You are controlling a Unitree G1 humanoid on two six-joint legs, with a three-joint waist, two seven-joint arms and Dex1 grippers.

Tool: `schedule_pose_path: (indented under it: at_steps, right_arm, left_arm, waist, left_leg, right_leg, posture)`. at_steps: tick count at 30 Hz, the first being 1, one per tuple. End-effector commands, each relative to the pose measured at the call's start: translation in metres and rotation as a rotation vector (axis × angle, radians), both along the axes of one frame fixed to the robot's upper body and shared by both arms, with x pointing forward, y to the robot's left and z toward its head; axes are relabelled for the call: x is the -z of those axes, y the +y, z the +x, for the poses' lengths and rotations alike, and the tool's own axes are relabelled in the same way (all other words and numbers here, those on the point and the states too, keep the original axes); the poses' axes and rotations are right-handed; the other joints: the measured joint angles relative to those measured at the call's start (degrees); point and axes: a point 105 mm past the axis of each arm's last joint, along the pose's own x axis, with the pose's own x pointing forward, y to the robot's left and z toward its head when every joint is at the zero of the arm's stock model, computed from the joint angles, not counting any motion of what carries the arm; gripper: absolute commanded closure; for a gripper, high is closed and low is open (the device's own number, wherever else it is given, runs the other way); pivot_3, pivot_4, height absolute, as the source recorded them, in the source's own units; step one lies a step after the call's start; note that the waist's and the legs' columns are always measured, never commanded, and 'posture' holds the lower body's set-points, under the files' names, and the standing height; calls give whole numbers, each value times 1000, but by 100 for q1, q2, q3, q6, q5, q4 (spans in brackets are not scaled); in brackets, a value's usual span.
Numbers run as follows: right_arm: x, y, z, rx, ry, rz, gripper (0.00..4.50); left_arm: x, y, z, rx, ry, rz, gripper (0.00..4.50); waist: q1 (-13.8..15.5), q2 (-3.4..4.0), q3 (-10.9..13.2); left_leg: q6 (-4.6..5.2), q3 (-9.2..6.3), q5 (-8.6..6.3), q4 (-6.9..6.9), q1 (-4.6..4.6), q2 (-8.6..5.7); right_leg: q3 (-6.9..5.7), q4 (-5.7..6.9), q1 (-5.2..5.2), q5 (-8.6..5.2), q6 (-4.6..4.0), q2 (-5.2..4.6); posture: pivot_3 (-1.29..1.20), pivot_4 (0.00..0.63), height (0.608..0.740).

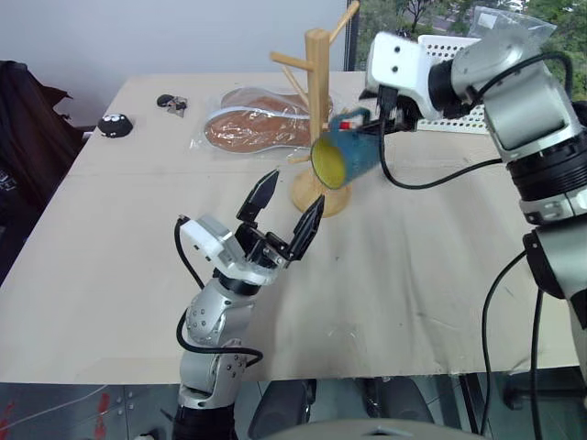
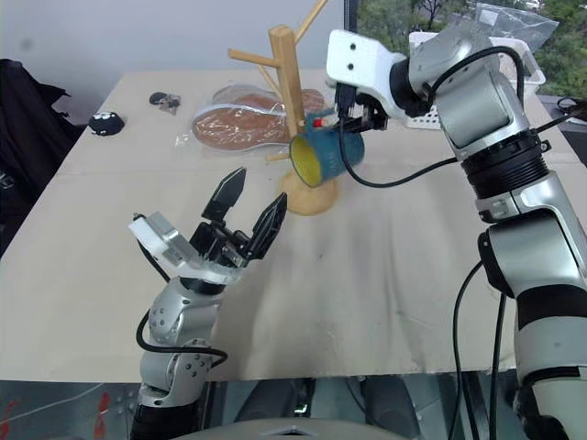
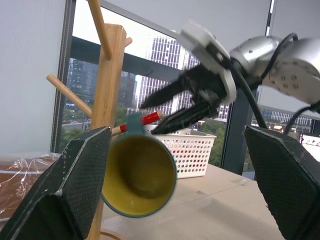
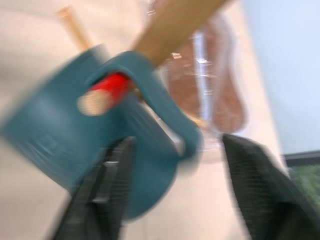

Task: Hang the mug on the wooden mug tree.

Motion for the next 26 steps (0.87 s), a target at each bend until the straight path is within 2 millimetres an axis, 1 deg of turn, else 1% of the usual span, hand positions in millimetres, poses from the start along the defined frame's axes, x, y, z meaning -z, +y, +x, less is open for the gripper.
schedule_pose_path:
  at_steps: [1, 2, 3, 5, 7, 9, 10, 11, 12, 13, 14, 15, 17, 18, 19, 20, 21, 23, 25, 26]
  right_arm:
    - [-41, -15, -12, 18, -64, 95, 55]
    - [-43, -21, -16, 33, -43, 122, 55]
    - [-40, -29, -21, 35, 4, 156, 55]
    - [-24, -40, -34, 39, 124, 217, 55]
    - [-1, -49, -45, 51, 223, 326, 55]
    - [27, -55, -59, 47, 313, 450, 55]
    - [42, -55, -69, -1, 329, 496, 55]
    - [57, -56, -81, -46, 366, 593, 55]
    - [70, -60, -88, -40, 389, 669, 55]
    - [95, -65, -97, -16, 399, 699, 55]
    - [118, -73, -103, 43, 407, 783, 55]
    - [140, -80, -109, 105, 394, 806, 55]
    - [172, -90, -123, 185, 422, 861, 55]
    - [184, -92, -129, 213, 431, 867, 55]
    - [193, -94, -136, 226, 449, 896, 55]
    - [201, -99, -138, 265, 427, 913, 55]
    - [211, -103, -141, 293, 417, 910, 55]
    - [225, -109, -146, 329, 401, 892, 55]
    - [233, -112, -149, 350, 389, 884, 55]
    - [235, -112, -150, 353, 380, 886, 55]
  left_arm:
    - [-2, -3, -3, 34, -7, 17, 114]
    - [0, -2, -3, 39, 7, 27, 114]
    - [4, -2, -2, 46, 31, 47, 114]
    - [13, 0, -1, 49, 89, 86, 114]
    - [25, 2, 0, 46, 152, 174, 114]
    - [38, 4, -1, 44, 228, 256, 114]
    - [44, 5, -2, 43, 267, 301, 114]
    - [52, 6, -4, 44, 317, 343, 114]
    - [59, 6, -6, 44, 354, 372, 114]
    - [69, 8, -10, 49, 404, 411, 114]
    - [80, 11, -15, 49, 451, 463, 114]
    - [87, 15, -19, 44, 485, 496, 114]
    - [97, 22, -23, 21, 534, 521, 114]
    - [100, 26, -24, 9, 545, 531, 114]
    - [104, 29, -25, -2, 553, 543, 114]
    - [105, 31, -26, -6, 556, 553, 114]
    - [105, 31, -27, -6, 552, 556, 114]
    - [105, 29, -27, 2, 552, 562, 114]
    - [104, 26, -27, 7, 544, 567, 114]
    - [103, 24, -27, 10, 543, 573, 114]
  waist:
    - [12, 0, 0]
    - [24, 0, 0]
    - [23, 0, 0]
    - [35, -2, -2]
    - [47, -12, -14]
    - [51, -17, -17]
    - [45, -14, -17]
    - [39, -6, -11]
    - [40, -6, -11]
    - [52, -14, -18]
    - [65, -11, -20]
    - [85, -10, -23]
    - [123, 9, -14]
    - [111, 16, -11]
    - [105, 15, -11]
    - [86, 10, -7]
    - [64, 11, -3]
    - [23, 5, -1]
    - [-5, -3, 1]
    - [-5, -3, 1]
  left_leg:
    - [0, 0, 0, 0, 0, 0]
    - [0, 0, 0, 0, -1, -1]
    - [0, 0, 0, 0, -1, -2]
    - [1, -2, 0, 0, -3, -2]
    - [1, -11, -1, -8, -3, 0]
    - [0, -12, -1, -5, -3, 1]
    - [0, -14, -1, -4, -2, 2]
    - [0, -10, -1, -4, -2, 1]
    - [1, -5, -1, 1, -2, 1]
    - [1, 0, -1, -1, -3, 1]
    - [1, -4, -1, -7, -2, 2]
    - [0, -15, -1, 0, 0, 5]
    - [0, -5, -1, -4, 4, 2]
    - [0, 10, -1, -2, 6, -3]
    - [3, 17, 0, 1, 13, -12]
    - [11, 31, -4, 4, 32, -13]
    - [21, 33, -10, 3, 84, -7]
    - [19, 34, -13, 2, 138, 4]
    - [16, 34, -14, 2, 204, 17]
    - [-2, 34, -24, 2, 214, 22]
  right_leg:
    - [0, 0, 0, 0, 0, 0]
    - [-1, 0, 0, 0, 0, -1]
    - [-1, 0, 1, 0, 0, -2]
    - [-1, -2, 1, 0, 0, -3]
    - [-8, -9, 4, 0, 0, -3]
    - [-11, -6, 5, 0, -1, -3]
    - [-10, -1, 6, 0, -1, -1]
    - [-5, 9, 2, -1, -1, -3]
    - [-1, 15, -1, -1, -1, -2]
    - [4, 16, -7, 0, 0, -3]
    - [3, 26, -8, -1, 0, -2]
    - [-3, 26, -1, -1, 0, -1]
    - [-5, 32, -6, -3, 1, -1]
    - [9, 38, -8, -2, 1, -3]
    - [17, 47, -7, -1, 2, -3]
    - [34, 58, 0, -1, 2, -4]
    - [37, 55, 53, -2, 1, -2]
    - [30, 43, 114, -26, -6, 5]
    - [12, 42, 171, -37, 7, 2]
    - [5, 43, 181, -37, 7, 1]
  posture:
    - [0, 150, 740]
    - [0, 150, 740]
    - [0, 150, 740]
    - [0, 150, 740]
    - [0, 150, 740]
    - [0, 150, 740]
    - [0, 150, 740]
    - [0, 150, 740]
    - [0, 150, 740]
    - [0, 150, 740]
    - [0, 150, 740]
    - [0, 150, 740]
    - [0, 150, 740]
    - [0, 150, 740]
    - [0, 150, 740]
    - [0, 150, 740]
    - [0, 150, 740]
    - [0, 150, 740]
    - [0, 150, 740]
    - [0, 150, 740]
